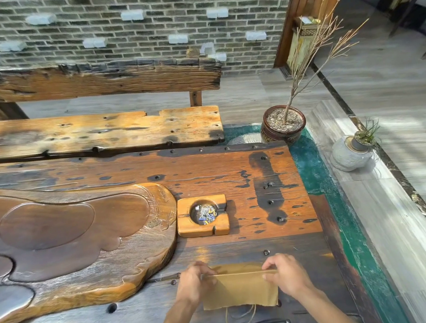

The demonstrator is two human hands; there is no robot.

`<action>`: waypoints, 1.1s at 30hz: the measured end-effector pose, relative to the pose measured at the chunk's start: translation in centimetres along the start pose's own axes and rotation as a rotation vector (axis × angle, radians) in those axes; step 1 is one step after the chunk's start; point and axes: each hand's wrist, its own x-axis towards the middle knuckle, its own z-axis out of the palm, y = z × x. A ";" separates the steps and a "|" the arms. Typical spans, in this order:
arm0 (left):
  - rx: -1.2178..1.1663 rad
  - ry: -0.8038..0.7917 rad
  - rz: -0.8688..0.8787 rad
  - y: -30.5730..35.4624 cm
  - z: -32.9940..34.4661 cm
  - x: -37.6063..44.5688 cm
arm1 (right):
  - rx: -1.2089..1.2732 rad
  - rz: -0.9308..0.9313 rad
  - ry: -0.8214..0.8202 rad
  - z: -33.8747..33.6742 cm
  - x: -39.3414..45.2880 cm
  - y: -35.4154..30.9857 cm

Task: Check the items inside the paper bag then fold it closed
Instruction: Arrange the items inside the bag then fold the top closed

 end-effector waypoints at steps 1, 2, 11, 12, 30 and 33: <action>0.002 -0.037 -0.008 0.2 0.2 0.2 | -0.034 -0.030 0.005 0.3 0.1 -0.5; 0.001 -0.079 -0.017 0.5 0.4 0.4 | -0.056 -0.061 0.002 0.7 0.2 -1.0; 0.150 -0.143 0.032 1.6 1.6 1.4 | -0.059 -0.182 -0.068 2.3 1.2 -4.9; 0.159 -0.138 0.022 1.2 1.7 1.5 | -0.039 -0.172 -0.075 2.3 1.4 -4.8; 0.071 -0.019 0.006 -1.6 0.5 1.1 | 0.154 -0.035 -0.068 0.1 2.0 1.8; -0.040 -0.003 -0.010 -2.2 0.4 0.9 | 0.251 -0.003 -0.045 0.5 2.0 2.4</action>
